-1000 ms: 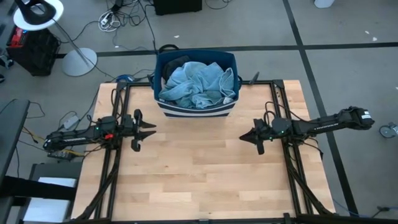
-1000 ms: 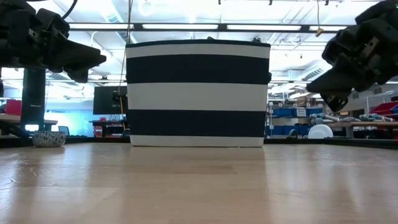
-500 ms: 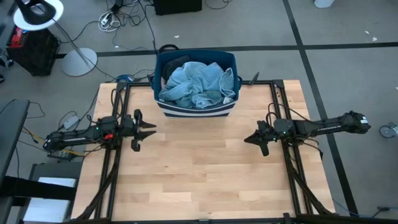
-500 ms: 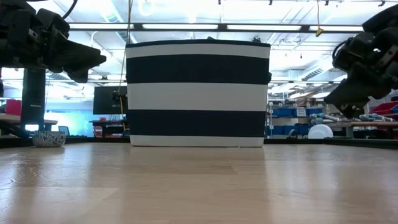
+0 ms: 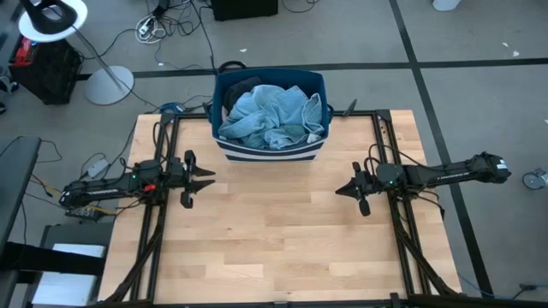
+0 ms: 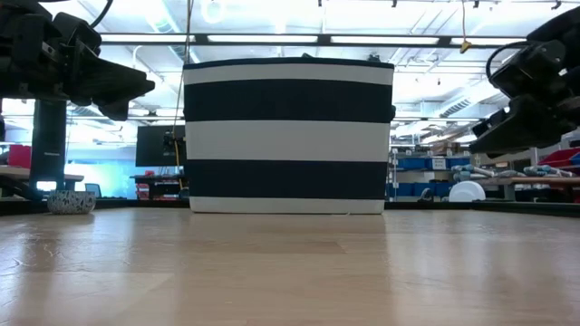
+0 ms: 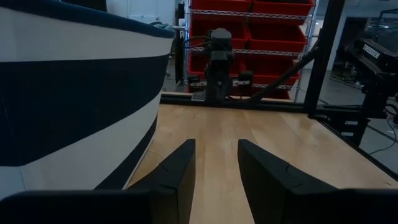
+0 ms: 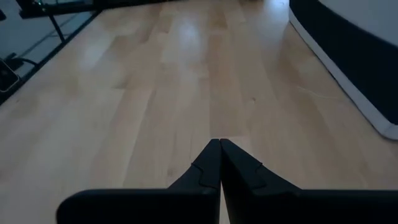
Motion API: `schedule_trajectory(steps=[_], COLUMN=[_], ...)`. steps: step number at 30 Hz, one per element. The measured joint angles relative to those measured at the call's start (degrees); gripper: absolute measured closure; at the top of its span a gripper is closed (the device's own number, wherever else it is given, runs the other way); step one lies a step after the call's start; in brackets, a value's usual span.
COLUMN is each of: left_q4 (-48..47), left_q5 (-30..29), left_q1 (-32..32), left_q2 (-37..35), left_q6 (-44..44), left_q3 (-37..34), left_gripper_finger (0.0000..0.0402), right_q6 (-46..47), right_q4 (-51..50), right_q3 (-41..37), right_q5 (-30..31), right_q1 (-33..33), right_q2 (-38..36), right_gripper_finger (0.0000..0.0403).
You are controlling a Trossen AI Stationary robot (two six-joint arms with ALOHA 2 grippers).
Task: Sort clothes
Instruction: Return to Home Position
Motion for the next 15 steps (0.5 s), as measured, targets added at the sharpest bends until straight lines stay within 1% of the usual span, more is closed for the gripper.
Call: schedule_trajectory(steps=[5,15], left_q4=[0.0,0.0], left_q5=[-0.02,-0.02], left_q1=[0.0,0.0], left_q2=[0.0,0.0], left_q6=[0.0,0.0], left_q3=[0.0,0.0], left_gripper_finger=[0.0275,0.0275], right_q6=[-0.05,-0.06], right_q4=[3.0,3.59], right_q3=[-0.01,-0.01], right_q5=[-0.02,-0.11], right_q1=[0.01,0.0], right_q2=[0.12,0.12], right_gripper_finger=[0.0397,0.0398])
